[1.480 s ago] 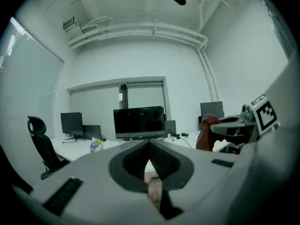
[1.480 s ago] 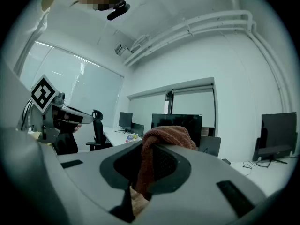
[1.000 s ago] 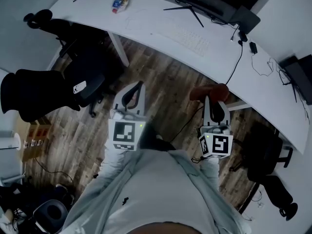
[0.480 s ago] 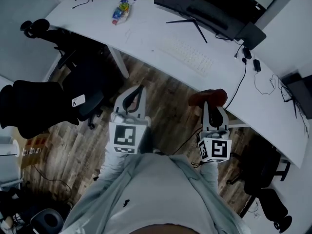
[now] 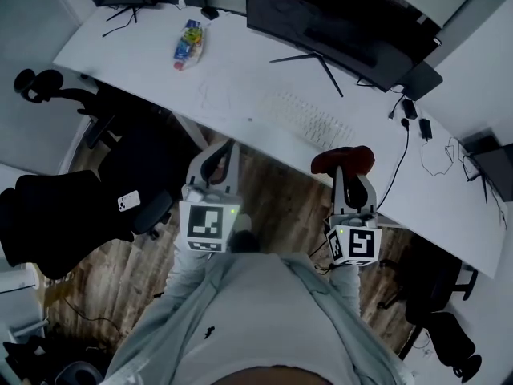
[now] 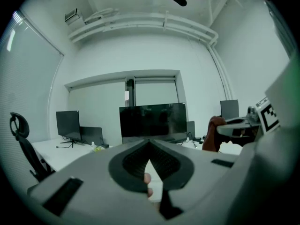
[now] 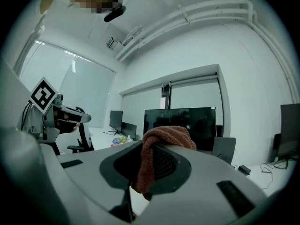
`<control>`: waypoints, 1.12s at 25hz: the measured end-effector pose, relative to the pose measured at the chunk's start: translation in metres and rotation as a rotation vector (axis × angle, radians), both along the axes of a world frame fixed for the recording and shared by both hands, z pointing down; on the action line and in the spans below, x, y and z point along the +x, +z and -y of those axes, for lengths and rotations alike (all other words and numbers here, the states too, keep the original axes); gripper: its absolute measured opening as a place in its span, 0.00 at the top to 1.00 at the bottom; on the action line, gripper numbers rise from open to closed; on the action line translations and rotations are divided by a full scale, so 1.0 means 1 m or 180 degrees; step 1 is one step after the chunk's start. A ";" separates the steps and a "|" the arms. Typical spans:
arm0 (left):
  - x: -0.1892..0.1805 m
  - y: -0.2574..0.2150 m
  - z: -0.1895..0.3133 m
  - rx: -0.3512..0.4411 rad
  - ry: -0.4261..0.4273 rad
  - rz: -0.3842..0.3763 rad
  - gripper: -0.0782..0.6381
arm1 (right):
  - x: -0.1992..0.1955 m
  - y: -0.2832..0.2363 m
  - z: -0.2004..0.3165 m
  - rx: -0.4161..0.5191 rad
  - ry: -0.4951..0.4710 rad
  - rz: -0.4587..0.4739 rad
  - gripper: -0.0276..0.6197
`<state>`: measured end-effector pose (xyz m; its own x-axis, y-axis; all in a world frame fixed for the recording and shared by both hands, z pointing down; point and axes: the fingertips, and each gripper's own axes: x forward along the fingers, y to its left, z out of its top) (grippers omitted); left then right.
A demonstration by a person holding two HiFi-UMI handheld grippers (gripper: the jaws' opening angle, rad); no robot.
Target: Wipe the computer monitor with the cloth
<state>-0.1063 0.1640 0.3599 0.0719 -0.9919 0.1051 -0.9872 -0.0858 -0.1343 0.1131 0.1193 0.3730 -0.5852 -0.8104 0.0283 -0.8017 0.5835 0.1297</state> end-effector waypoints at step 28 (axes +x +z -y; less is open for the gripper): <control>0.002 0.016 0.172 -0.0064 0.0512 -0.0052 0.87 | 0.028 0.021 0.133 -0.0125 0.0722 -0.0078 0.88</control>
<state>-0.1044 -0.0076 0.3764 0.2316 -0.9651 0.1224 -0.9625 -0.2455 -0.1150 0.1413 -0.0133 0.3942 -0.3870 -0.9191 0.0743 -0.9098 0.3937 0.1316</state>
